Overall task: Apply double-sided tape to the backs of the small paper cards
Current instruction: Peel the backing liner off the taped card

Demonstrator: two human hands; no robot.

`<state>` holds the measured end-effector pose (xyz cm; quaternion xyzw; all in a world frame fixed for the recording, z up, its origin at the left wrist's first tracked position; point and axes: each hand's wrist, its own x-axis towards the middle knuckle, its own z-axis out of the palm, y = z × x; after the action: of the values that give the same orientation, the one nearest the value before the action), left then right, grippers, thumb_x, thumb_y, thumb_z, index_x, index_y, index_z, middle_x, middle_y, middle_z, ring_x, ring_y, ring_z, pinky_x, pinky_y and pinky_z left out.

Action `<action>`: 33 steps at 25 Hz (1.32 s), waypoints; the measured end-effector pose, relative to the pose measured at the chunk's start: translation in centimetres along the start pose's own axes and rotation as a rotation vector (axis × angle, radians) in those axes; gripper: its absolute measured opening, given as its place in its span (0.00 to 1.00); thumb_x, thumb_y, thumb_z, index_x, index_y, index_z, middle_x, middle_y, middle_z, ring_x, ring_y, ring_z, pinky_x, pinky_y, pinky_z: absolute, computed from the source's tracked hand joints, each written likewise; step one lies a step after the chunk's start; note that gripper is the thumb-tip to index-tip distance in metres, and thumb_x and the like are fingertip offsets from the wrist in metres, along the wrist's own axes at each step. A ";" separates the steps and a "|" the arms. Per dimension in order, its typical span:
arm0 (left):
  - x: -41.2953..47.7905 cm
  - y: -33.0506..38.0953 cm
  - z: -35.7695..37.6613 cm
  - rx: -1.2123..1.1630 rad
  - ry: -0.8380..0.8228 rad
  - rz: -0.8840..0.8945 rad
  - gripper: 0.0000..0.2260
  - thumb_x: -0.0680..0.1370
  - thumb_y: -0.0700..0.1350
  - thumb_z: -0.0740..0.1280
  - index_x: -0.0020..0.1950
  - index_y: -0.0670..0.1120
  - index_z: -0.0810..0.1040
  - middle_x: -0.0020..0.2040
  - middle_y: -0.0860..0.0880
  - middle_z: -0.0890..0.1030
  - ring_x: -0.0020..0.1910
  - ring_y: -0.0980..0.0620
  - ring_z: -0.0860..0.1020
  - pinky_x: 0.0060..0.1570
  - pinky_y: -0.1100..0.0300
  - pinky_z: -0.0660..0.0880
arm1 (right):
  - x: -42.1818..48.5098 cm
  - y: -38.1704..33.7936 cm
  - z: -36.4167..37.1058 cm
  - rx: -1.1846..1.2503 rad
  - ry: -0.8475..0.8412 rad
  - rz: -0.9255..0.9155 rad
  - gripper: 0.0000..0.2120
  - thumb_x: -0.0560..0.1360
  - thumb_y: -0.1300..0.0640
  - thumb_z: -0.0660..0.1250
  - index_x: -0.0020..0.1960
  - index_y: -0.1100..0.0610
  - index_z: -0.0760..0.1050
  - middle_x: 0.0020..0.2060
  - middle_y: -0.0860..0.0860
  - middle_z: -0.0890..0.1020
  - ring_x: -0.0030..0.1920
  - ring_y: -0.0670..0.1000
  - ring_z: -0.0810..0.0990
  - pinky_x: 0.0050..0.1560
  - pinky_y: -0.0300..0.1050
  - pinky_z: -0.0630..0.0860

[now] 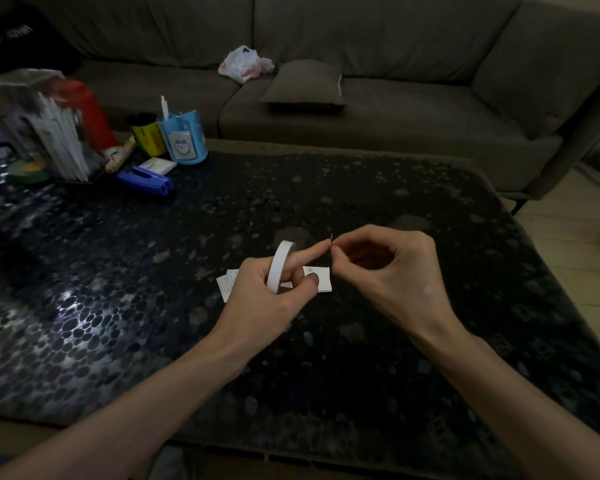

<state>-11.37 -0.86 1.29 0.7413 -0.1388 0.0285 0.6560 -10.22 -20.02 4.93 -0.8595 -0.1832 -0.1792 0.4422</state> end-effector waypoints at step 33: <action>-0.1 0.4 0.0 0.020 -0.021 0.007 0.20 0.80 0.37 0.70 0.66 0.58 0.83 0.31 0.51 0.75 0.29 0.57 0.70 0.34 0.67 0.70 | 0.1 -0.2 -0.1 0.015 -0.021 0.040 0.06 0.75 0.56 0.74 0.51 0.52 0.85 0.43 0.41 0.85 0.46 0.38 0.85 0.50 0.32 0.80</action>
<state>-11.60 -0.89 1.65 0.7475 -0.1480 0.0244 0.6471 -10.24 -20.00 5.22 -0.8614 -0.1722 -0.1598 0.4503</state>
